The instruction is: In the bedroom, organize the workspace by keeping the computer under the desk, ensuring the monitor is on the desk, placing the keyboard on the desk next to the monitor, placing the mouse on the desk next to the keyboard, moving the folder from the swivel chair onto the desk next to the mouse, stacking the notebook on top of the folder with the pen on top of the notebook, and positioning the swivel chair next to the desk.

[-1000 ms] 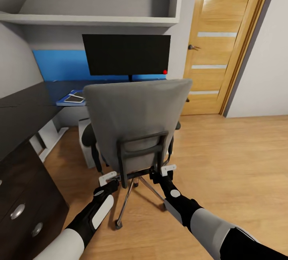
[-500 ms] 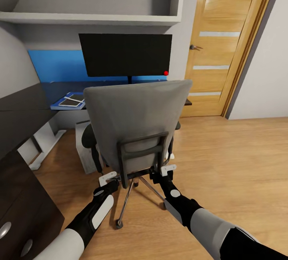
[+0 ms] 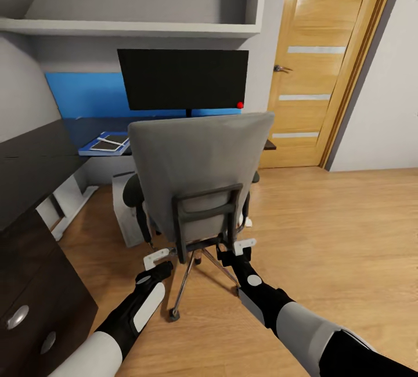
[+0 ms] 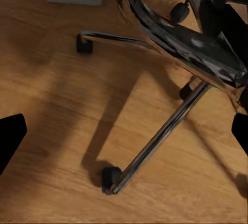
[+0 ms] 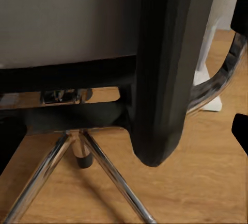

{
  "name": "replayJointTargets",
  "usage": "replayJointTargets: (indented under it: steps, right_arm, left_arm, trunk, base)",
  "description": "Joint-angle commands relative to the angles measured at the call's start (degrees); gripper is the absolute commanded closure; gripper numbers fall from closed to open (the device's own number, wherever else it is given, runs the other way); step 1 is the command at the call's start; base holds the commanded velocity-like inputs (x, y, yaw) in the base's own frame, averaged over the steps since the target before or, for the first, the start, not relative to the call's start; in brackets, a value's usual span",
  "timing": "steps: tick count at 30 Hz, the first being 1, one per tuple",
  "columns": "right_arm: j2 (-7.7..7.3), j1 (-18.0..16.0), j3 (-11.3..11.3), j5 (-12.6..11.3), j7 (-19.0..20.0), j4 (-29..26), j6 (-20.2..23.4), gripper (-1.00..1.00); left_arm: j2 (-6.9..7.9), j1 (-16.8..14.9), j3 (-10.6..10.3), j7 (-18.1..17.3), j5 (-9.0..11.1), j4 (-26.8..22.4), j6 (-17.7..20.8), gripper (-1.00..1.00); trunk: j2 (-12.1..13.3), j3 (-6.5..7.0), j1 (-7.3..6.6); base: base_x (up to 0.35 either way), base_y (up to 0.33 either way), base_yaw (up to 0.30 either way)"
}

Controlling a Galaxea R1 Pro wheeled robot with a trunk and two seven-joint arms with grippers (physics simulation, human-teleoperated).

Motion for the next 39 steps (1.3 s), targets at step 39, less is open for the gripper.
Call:
replayJointTargets:
  steps: [39]
  right_arm:
    - [-0.01, -0.07, 0.47, -0.42, -0.37, 0.02, -0.19, -1.0]
  left_arm:
    - [0.13, -0.03, -0.2, 0.43, 0.32, -0.1, 0.12, -1.0]
  trunk:
    - [-0.03, -0.05, -0.04]
  base:
    - [-0.286, 0.0, 0.0]
